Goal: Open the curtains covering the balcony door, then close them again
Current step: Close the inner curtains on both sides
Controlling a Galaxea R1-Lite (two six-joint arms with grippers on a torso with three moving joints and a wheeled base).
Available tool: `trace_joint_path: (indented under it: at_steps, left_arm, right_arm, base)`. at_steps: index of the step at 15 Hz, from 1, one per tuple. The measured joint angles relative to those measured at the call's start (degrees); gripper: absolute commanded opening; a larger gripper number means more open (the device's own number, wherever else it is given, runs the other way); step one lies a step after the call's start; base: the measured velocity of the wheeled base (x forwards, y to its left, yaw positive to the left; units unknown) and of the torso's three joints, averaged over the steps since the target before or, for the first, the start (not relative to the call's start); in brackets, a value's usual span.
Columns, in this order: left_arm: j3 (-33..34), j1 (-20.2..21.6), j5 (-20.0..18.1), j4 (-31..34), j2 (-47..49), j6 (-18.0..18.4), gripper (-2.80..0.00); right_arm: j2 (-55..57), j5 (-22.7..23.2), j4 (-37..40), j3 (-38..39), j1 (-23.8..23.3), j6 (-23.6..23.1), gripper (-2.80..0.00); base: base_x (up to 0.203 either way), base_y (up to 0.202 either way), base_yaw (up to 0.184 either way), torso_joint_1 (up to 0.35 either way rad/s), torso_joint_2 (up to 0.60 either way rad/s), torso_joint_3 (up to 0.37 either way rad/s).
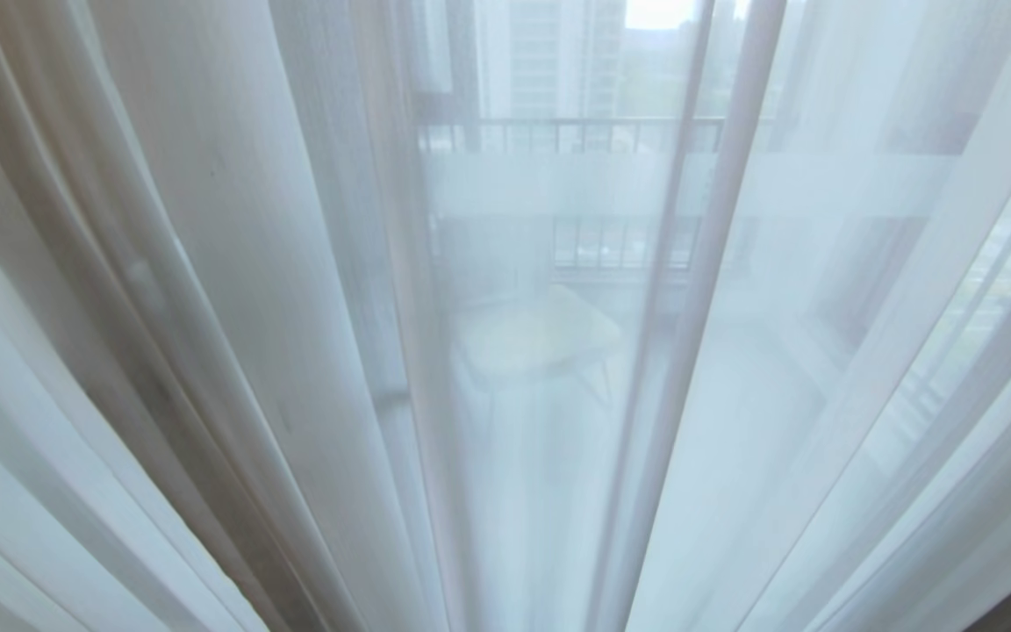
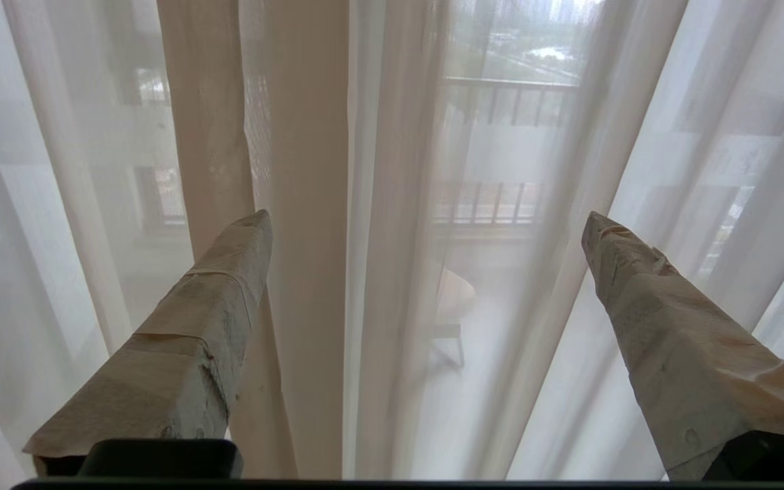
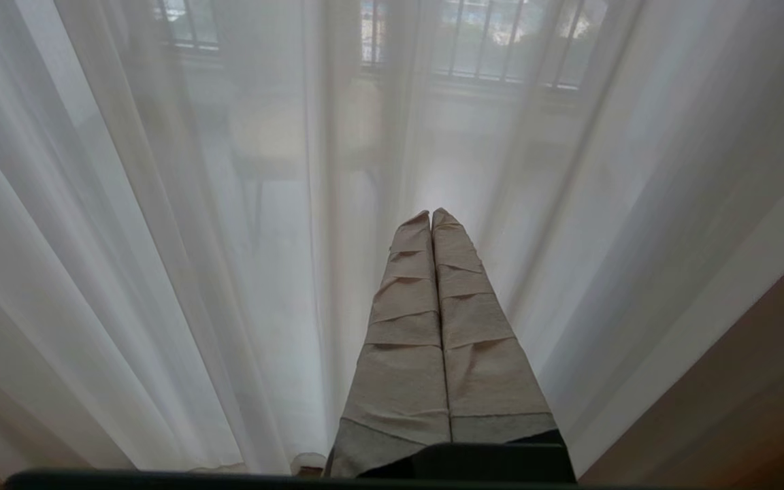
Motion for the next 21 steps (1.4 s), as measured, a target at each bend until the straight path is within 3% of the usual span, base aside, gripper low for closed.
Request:
trace_joint_path:
  at_steps: [7, 8, 9, 21]
  left_arm:
    - [2.3, 0.0, 2.0, 0.0, -2.3, -0.1, 0.0]
    - [2.4, 0.0, 1.9, 0.0, -2.4, -0.1, -1.57]
    - [2.5, 0.0, 2.0, 0.0, -2.5, -0.1, -2.8]
    - [5.1, 0.0, 1.8, 0.3, -5.6, 0.0, -2.8]
  right_arm:
    - [0.0, 0.0, 0.0, 0.0, 0.0, 0.0, -2.8]
    - [0.0, 0.0, 0.0, 0.0, 0.0, 0.0, -2.8]
    - [0.0, 0.0, 0.0, 0.0, 0.0, 0.0, -2.8]
    - [0.0, 0.0, 0.0, 0.0, 0.0, 0.0, -2.8]
  base:
    - [0.0, 0.0, 0.0, 0.0, 0.0, 0.0]
    - [0.0, 0.0, 0.0, 0.0, 0.0, 0.0]
    - [0.0, 0.0, 0.0, 0.0, 0.0, 0.0]
    - [0.0, 0.0, 0.0, 0.0, 0.0, 0.0]
